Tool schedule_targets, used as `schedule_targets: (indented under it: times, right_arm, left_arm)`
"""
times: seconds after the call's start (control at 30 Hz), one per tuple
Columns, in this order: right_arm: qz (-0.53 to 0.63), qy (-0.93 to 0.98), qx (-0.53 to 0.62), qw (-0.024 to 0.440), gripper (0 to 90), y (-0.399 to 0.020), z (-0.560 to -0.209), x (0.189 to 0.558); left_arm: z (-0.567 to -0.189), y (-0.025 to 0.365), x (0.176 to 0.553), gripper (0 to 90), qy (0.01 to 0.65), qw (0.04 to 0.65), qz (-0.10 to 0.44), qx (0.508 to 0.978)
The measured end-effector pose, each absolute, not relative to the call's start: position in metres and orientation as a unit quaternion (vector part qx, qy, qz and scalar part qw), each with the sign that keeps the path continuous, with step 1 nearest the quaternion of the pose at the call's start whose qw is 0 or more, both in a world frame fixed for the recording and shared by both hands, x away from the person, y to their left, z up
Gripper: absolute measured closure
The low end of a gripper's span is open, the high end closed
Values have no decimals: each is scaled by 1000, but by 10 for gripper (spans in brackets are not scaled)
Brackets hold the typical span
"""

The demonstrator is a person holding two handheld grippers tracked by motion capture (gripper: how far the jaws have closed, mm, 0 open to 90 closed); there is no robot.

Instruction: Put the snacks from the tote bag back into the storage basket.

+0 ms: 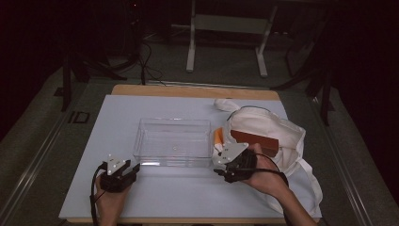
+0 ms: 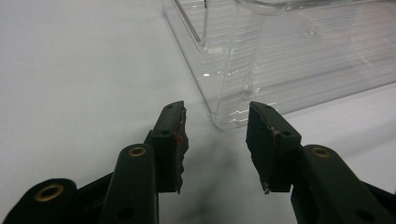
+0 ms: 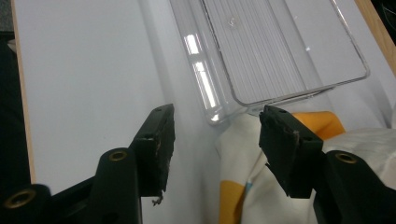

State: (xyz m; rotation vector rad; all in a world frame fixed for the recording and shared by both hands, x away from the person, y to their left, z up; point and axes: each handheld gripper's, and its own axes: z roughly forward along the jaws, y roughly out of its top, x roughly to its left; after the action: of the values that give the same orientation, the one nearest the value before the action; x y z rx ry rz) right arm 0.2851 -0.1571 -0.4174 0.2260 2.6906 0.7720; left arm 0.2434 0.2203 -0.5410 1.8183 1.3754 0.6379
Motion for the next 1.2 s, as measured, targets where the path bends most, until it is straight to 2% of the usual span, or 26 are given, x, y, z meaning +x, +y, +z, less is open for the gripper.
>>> schedule_targets:
  times: [1.2]
  right_arm:
    - [292, 930, 128, 183, 442, -190, -395, 322]
  left_arm:
    - [-541, 220, 244, 568, 537, 376, 251, 713]
